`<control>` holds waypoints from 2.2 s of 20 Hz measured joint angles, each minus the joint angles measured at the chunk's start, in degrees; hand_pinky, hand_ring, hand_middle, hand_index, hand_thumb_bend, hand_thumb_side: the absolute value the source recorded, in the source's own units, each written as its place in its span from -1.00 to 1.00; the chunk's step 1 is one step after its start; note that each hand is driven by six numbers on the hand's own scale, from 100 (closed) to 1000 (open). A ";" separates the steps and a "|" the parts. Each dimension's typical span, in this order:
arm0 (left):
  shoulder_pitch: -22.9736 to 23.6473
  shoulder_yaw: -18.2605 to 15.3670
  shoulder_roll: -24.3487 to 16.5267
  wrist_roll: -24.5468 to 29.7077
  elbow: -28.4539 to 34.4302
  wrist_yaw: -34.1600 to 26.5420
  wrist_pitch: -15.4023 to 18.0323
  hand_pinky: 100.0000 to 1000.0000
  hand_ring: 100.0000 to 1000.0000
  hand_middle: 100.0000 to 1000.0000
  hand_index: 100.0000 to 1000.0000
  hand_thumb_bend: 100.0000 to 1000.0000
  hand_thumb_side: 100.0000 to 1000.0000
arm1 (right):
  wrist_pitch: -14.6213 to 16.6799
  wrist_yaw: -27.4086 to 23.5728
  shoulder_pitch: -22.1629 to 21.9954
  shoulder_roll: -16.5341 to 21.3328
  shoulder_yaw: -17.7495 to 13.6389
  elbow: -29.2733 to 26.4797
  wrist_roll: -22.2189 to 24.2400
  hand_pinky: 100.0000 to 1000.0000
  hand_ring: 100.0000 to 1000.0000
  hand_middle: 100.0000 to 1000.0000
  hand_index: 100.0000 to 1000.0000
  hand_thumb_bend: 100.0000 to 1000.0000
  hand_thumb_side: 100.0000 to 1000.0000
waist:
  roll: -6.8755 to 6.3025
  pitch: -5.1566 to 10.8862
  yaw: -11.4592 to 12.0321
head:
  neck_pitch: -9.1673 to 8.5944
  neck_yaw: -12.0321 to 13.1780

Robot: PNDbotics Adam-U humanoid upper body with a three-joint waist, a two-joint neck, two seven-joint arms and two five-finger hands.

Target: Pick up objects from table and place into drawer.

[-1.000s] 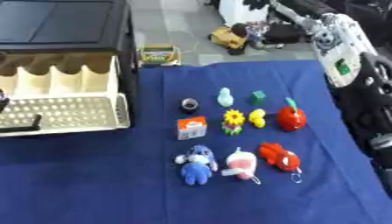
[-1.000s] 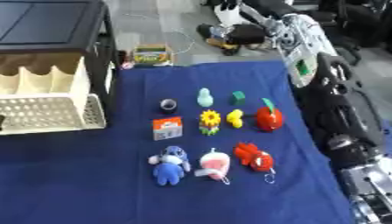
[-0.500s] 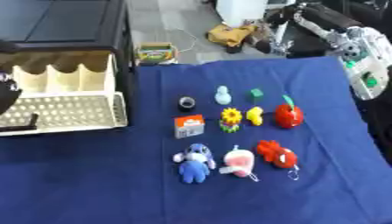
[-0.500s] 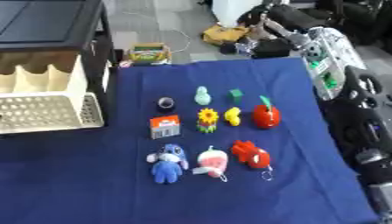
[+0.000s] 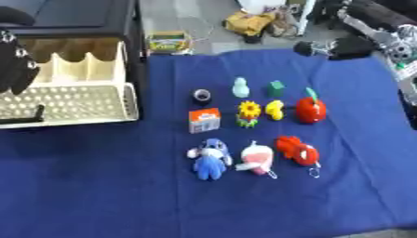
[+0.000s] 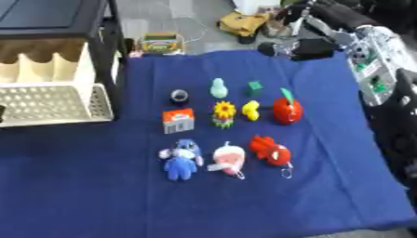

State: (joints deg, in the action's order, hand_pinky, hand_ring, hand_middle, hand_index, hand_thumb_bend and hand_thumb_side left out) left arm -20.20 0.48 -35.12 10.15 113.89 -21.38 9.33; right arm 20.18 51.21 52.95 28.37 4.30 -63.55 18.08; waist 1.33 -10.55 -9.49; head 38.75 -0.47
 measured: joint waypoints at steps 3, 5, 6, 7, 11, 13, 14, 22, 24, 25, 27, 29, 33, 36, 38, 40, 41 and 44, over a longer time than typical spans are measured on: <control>0.03 -0.02 0.00 -0.21 0.00 -0.02 -0.19 -1.00 -1.00 -1.00 0.38 -0.84 1.00 | 0.45 -0.38 -0.78 0.00 0.39 1.25 0.40 0.41 0.53 0.32 0.76 0.24 0.86 | 0.01 0.12 -0.58 | 0.00 0.37; 0.04 -0.02 0.00 -0.24 0.00 -0.02 -0.23 -1.00 -1.00 -1.00 0.37 -0.84 1.00 | 0.74 -0.43 -1.17 0.00 0.69 2.00 0.50 0.41 0.54 0.33 0.80 0.25 0.83 | 0.11 0.16 -0.81 | -0.01 0.41; 0.05 -0.02 0.00 -0.24 0.00 -0.02 -0.24 -1.00 -1.00 -1.00 0.37 -0.83 1.00 | 0.86 -0.44 -1.35 -0.01 0.73 2.33 0.53 0.41 0.54 0.34 0.84 0.25 0.80 | 0.16 0.17 -0.84 | -0.01 0.44; 0.07 -0.02 0.00 -0.25 0.00 -0.02 -0.29 -1.00 -1.00 -1.00 0.36 -0.84 1.00 | 1.00 -0.46 -1.55 -0.04 0.82 2.60 0.57 0.41 0.54 0.33 0.85 0.25 0.79 | 0.19 0.17 -0.92 | -0.02 0.51; 0.08 -0.02 0.00 -0.23 0.00 -0.02 -0.55 -1.00 -1.00 -1.00 0.36 -0.84 1.00 | 1.52 -1.16 -2.36 -0.21 1.23 3.82 1.20 0.41 0.54 0.34 0.87 0.27 0.66 | 0.22 0.16 -1.15 | -0.06 0.64; 0.08 -0.02 0.00 -0.17 0.00 0.00 -0.71 -1.00 -1.00 -1.00 0.35 -0.83 1.00 | 1.75 -1.96 -2.64 -0.35 1.63 4.47 1.92 0.41 0.54 0.34 0.86 0.28 0.59 | 0.23 0.15 -1.14 | -0.09 0.64; 0.08 -0.02 0.00 -0.14 0.00 0.00 -0.77 -1.00 -1.00 -1.00 0.35 -0.83 1.00 | 1.84 -2.44 -2.67 -0.40 1.89 4.84 2.43 0.41 0.54 0.34 0.85 0.28 0.56 | 0.23 0.13 -1.12 | -0.10 0.64; 0.08 -0.01 0.03 0.19 0.00 0.27 -1.16 -1.00 -1.00 -1.00 0.34 -0.84 1.00 | 2.54 -4.55 -2.02 -0.61 4.93 9.05 6.21 0.40 0.54 0.32 0.80 0.25 0.47 | 0.44 -0.19 -1.55 | -0.50 0.91; 0.08 0.00 0.25 0.30 0.00 0.53 -1.28 -1.00 -1.00 -1.00 0.34 -0.84 1.00 | 2.75 -4.32 -1.46 -1.23 5.65 10.51 6.16 0.39 0.53 0.31 0.78 0.24 0.48 | 0.42 -0.37 -1.91 | -0.60 1.08; 0.09 0.00 0.39 0.32 -0.01 0.71 -1.33 -1.00 -1.00 -1.00 0.34 -0.84 1.00 | 2.91 -4.07 -1.21 -1.53 5.90 11.08 5.95 0.39 0.52 0.30 0.77 0.24 0.49 | 0.40 -0.48 -2.04 | -0.61 1.18; 0.10 0.00 0.48 0.38 -0.01 1.01 -1.40 -1.00 -1.00 -1.00 0.34 -0.85 1.00 | 3.14 -3.59 -0.86 -1.89 6.36 12.07 5.34 0.39 0.52 0.30 0.76 0.24 0.48 | 0.31 -0.70 -2.34 | -0.64 1.43; 0.10 0.01 0.50 0.45 -0.01 1.32 -1.48 -1.00 -1.00 -1.00 0.34 -0.85 1.00 | 3.17 -3.24 -0.83 -2.06 6.71 12.78 4.90 0.38 0.52 0.29 0.76 0.23 0.47 | 0.13 -0.85 -2.60 | -0.87 1.68; 0.10 0.02 0.54 0.54 -0.01 1.64 -1.56 -1.00 -1.00 -1.00 0.34 -0.85 1.00 | 3.12 -2.40 -0.67 -2.70 7.39 13.82 4.53 0.38 0.51 0.27 0.74 0.23 0.47 | -0.09 -1.06 -2.86 | -1.31 2.11; 0.10 0.03 0.97 0.57 -0.01 1.84 -1.57 -1.00 -1.00 -1.00 0.34 -0.85 1.00 | 3.28 -2.12 -0.53 -3.03 7.75 14.33 4.35 0.37 0.49 0.24 0.72 0.23 0.46 | -0.22 -1.08 -2.90 | -1.60 2.36; 0.10 0.04 0.98 0.57 -0.01 1.87 -1.57 -1.00 -1.00 -1.00 0.34 -0.84 1.00 | 3.42 -2.12 -0.53 -3.05 7.93 14.65 4.52 0.37 0.49 0.23 0.72 0.22 0.44 | -0.37 -1.08 -2.97 | -1.62 2.45; 0.10 0.04 0.99 0.57 -0.01 1.87 -1.57 -1.00 -1.00 -1.00 0.34 -0.85 1.00 | 3.64 -2.14 -0.53 -3.05 8.23 15.01 5.00 0.36 0.48 0.22 0.71 0.22 0.42 | -0.54 -1.08 -3.08 | -1.66 2.53; 0.10 0.04 0.99 0.57 -0.01 1.87 -1.57 -1.00 -1.00 -1.00 0.34 -0.84 1.00 | 3.77 -2.22 -0.53 -3.05 8.45 15.22 5.39 0.36 0.48 0.20 0.70 0.26 0.37 | -0.58 -1.08 -3.12 | -1.81 2.61; 0.10 0.04 1.00 0.57 -0.01 1.94 -1.57 -1.00 -1.00 -1.00 0.34 -0.85 1.00 | 4.13 -2.99 -0.53 -3.05 8.87 15.46 6.70 0.36 0.47 0.19 0.70 0.22 0.41 | -0.68 -1.11 -3.18 | -2.07 2.75</control>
State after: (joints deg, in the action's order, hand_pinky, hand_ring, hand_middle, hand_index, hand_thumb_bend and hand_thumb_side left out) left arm -20.10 0.51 -34.12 10.72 113.89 -19.44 7.77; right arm 24.31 48.23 52.42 25.31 13.17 -48.09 24.78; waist 0.65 -11.66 -12.67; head 36.68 2.28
